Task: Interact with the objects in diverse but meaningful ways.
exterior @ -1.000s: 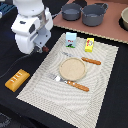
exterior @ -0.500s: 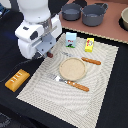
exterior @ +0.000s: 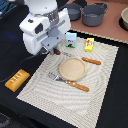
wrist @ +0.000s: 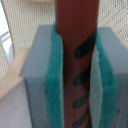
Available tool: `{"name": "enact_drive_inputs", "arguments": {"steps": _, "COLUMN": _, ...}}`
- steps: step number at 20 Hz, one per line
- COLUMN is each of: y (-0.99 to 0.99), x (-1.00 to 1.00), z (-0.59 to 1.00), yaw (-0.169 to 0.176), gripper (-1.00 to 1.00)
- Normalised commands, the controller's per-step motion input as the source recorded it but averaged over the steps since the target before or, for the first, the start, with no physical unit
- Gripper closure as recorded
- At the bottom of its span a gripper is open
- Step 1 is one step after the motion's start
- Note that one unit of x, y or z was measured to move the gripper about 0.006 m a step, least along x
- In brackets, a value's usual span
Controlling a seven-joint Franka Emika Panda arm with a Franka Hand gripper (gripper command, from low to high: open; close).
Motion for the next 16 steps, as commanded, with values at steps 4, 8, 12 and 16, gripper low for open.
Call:
{"name": "enact_drive_inputs", "arguments": {"steps": 4, "y": -0.1, "x": 0.89, "z": 0.26, "yaw": -0.064, "gripper": 1.0}}
{"name": "enact_drive_inputs", "arguments": {"steps": 8, "y": -0.06, "x": 0.91, "z": 0.5, "yaw": -0.057, "gripper": 1.0}}
{"name": "enact_drive_inputs", "arguments": {"steps": 12, "y": -0.02, "x": 0.92, "z": 0.62, "yaw": -0.047, "gripper": 1.0}}
{"name": "enact_drive_inputs", "arguments": {"steps": 16, "y": -0.03, "x": 0.91, "z": 0.55, "yaw": -0.043, "gripper": 1.0}}
